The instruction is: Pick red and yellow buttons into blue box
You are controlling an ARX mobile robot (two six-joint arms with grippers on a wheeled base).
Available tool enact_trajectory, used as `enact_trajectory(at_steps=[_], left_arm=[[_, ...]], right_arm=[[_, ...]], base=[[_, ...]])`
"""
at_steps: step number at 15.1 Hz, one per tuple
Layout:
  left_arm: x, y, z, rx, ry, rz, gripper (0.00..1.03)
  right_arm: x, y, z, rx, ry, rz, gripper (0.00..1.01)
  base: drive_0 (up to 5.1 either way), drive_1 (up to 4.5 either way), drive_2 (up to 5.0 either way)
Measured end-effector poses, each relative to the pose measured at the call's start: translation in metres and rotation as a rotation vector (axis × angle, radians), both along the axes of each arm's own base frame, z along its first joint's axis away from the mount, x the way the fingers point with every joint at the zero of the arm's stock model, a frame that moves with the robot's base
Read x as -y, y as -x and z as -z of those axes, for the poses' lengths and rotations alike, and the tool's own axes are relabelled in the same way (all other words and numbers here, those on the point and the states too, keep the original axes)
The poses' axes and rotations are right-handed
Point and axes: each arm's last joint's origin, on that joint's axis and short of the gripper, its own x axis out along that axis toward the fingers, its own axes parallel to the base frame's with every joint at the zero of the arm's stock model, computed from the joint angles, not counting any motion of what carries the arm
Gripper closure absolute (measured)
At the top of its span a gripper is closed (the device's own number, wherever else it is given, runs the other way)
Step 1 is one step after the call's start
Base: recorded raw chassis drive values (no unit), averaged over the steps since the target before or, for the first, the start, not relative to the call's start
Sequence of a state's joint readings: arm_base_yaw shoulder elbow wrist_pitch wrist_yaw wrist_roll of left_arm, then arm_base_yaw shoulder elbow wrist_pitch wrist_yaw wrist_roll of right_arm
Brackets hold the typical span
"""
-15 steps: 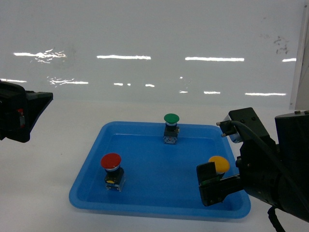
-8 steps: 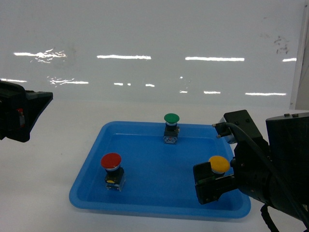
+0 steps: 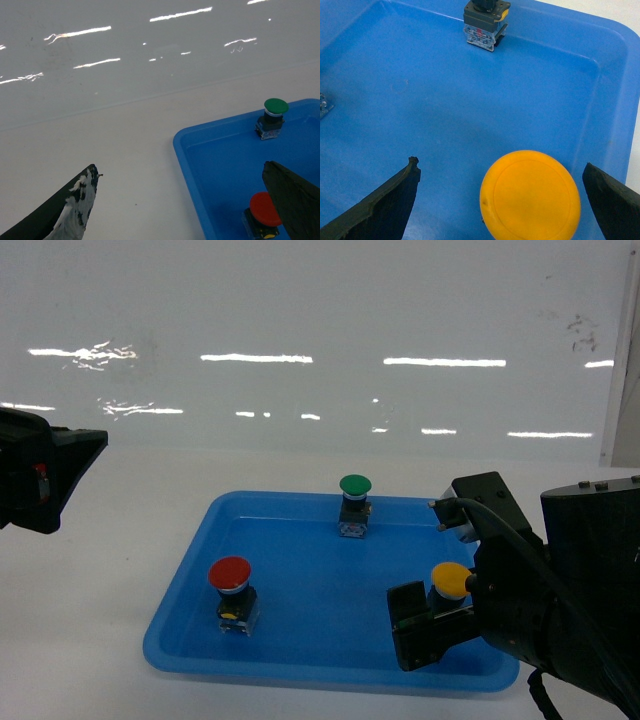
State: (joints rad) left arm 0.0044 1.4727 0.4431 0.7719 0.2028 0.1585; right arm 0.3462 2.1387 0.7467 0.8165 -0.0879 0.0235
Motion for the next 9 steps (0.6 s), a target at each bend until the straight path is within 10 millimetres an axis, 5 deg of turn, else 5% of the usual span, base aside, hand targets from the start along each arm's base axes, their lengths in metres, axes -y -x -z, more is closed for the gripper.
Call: enact_trajectory(at_steps=[4, 9], left_arm=[[0.0000, 0.0000, 0.0000, 0.000, 0.000, 0.000, 0.05], [0.0000, 0.0000, 0.0000, 0.000, 0.000, 0.000, 0.05]], right_arm=[[0.0000, 0.0000, 0.0000, -0.002, -0.002, 0.002, 0.04], [0.0000, 0.0001, 0.0001, -0.002, -0.003, 0.002, 0.61]], base=[[0.0, 0.00, 0.0], [0.0, 0.00, 0.0]])
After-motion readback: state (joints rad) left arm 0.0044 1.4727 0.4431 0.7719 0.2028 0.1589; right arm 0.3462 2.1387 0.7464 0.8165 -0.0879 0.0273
